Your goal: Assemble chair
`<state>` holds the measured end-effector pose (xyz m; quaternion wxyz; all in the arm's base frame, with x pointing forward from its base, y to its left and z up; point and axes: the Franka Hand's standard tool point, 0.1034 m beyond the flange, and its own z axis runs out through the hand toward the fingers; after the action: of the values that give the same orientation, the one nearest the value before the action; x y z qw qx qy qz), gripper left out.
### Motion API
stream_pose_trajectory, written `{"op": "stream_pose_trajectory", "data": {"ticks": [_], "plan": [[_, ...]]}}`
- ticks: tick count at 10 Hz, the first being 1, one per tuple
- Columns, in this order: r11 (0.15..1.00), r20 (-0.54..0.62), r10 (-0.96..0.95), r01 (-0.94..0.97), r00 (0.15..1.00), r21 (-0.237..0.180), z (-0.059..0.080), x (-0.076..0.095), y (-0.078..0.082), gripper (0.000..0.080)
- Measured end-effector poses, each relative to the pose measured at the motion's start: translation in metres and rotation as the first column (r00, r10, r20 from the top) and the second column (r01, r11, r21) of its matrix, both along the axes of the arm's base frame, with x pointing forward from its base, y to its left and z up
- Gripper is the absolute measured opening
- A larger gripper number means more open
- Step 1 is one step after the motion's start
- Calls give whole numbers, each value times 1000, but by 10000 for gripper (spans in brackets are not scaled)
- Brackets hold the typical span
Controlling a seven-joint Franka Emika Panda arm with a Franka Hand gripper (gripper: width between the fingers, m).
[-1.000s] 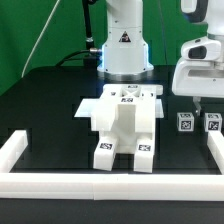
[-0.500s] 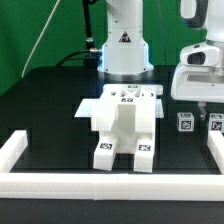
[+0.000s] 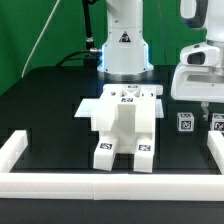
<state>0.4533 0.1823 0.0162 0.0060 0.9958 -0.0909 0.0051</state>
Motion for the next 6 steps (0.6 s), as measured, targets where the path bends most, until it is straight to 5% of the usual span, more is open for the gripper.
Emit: {"op": "stream_pose_trajectory", "data": {"ticks": [2, 6], "plan": [[1000, -29, 4, -4, 1000, -1, 15, 1, -1, 281], [999, -85, 36, -33, 996, 35, 118, 18, -35, 281]]}}
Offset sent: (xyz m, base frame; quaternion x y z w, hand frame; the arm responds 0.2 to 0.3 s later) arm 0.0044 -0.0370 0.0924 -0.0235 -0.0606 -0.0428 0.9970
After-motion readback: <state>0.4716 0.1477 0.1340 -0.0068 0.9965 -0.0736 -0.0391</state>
